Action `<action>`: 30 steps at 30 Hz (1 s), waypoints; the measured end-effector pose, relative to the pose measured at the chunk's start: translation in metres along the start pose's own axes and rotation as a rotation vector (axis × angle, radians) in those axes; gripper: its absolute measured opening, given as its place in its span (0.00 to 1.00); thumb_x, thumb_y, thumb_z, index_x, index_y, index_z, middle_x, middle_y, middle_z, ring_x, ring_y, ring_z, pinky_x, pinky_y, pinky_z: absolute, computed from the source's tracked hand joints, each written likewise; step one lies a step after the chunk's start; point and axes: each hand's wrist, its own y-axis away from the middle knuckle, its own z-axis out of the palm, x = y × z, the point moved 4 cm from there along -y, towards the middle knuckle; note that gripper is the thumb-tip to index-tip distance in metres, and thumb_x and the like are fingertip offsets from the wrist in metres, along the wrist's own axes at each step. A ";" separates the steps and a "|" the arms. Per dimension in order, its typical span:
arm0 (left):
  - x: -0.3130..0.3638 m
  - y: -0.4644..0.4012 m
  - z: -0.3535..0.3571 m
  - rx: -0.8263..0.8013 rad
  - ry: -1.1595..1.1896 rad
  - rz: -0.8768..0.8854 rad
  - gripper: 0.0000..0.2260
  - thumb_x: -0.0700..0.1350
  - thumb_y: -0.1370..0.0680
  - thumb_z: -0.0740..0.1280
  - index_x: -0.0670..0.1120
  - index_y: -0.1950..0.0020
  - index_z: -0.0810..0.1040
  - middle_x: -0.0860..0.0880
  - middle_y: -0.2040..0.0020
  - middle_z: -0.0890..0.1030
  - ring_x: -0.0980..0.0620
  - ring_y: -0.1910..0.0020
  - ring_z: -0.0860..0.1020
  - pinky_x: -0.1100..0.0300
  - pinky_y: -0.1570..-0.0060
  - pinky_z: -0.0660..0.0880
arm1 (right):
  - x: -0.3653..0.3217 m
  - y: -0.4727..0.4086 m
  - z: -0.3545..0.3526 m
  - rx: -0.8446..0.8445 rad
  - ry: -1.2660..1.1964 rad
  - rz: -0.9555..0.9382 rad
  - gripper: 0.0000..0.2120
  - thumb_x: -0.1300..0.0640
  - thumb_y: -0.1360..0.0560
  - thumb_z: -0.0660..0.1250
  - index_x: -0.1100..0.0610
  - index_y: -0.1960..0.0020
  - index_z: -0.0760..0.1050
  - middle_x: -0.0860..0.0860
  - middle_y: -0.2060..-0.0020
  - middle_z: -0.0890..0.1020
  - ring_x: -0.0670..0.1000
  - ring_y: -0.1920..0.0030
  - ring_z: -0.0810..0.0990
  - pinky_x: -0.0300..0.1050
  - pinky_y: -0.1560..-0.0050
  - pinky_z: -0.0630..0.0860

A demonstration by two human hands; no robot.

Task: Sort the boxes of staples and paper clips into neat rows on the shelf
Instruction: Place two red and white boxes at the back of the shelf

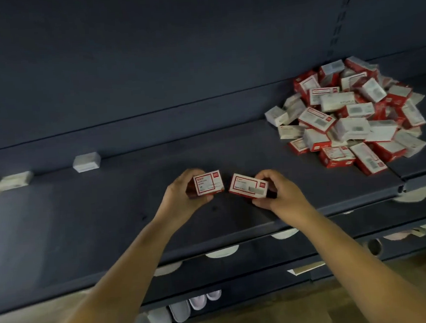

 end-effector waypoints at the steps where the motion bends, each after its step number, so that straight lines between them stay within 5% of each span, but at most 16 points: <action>1: -0.004 0.006 -0.010 0.009 0.021 -0.020 0.20 0.39 0.31 0.74 0.59 0.49 0.72 0.58 0.51 0.78 0.64 0.52 0.77 0.74 0.56 0.72 | -0.005 -0.001 0.008 -0.021 -0.069 -0.009 0.19 0.67 0.33 0.73 0.50 0.50 0.71 0.46 0.51 0.78 0.45 0.49 0.78 0.33 0.51 0.71; 6: -0.015 0.028 -0.057 0.029 0.131 -0.045 0.20 0.37 0.32 0.75 0.55 0.47 0.75 0.55 0.52 0.81 0.60 0.52 0.80 0.67 0.56 0.76 | -0.035 -0.008 0.041 -0.090 -0.349 -0.043 0.19 0.73 0.34 0.71 0.52 0.52 0.73 0.49 0.52 0.81 0.42 0.54 0.81 0.36 0.53 0.76; 15: -0.018 0.048 -0.111 0.109 0.234 0.019 0.20 0.36 0.32 0.75 0.55 0.47 0.74 0.55 0.51 0.80 0.58 0.51 0.80 0.62 0.54 0.77 | -0.091 -0.006 0.074 -0.199 -0.608 -0.072 0.20 0.76 0.31 0.66 0.54 0.49 0.73 0.51 0.53 0.83 0.53 0.54 0.84 0.43 0.57 0.80; 30: -0.031 0.055 -0.137 0.132 0.403 0.072 0.22 0.31 0.33 0.74 0.52 0.47 0.75 0.54 0.52 0.82 0.55 0.51 0.81 0.64 0.53 0.77 | -0.114 -0.009 0.095 -0.227 -0.658 -0.105 0.21 0.77 0.29 0.62 0.55 0.46 0.72 0.54 0.51 0.82 0.56 0.57 0.84 0.41 0.61 0.79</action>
